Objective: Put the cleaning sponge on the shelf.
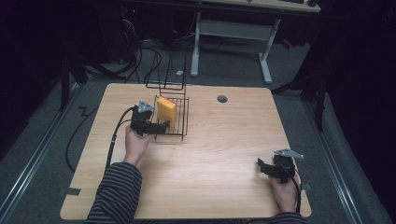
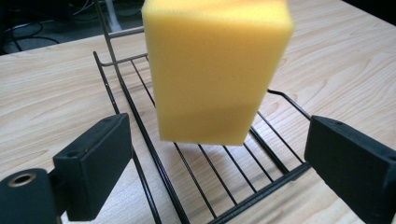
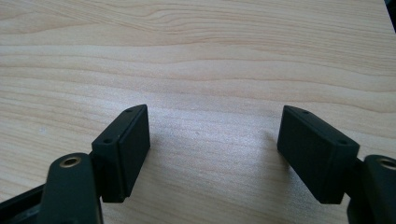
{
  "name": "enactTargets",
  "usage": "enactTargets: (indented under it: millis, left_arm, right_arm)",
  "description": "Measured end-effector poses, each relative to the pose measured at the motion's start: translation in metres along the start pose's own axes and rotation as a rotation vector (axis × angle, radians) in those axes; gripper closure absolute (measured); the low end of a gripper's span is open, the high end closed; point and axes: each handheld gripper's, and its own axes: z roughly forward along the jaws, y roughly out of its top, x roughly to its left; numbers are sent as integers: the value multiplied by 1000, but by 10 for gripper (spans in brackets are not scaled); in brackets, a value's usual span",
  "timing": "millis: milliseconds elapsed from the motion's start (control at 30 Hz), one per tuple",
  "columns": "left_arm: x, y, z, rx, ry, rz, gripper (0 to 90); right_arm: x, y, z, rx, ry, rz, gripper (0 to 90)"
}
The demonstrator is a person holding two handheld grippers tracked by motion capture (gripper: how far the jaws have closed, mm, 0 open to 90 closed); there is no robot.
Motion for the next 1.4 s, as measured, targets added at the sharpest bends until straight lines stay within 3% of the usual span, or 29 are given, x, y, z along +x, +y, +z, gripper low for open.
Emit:
enactTargets:
  millis: [233,367,1400]
  left_arm:
    - [-4,3,-14,-25,-5,7,95]
    - [-7,3,-22,-38,9,34,106]
    - [2,0,-69,-104,20,-8,107]
  right_arm:
    - [0,0,0,1,0,2,256]
    - [0,0,0,1,0,2,256]
    - [0,0,0,1,0,3,256]
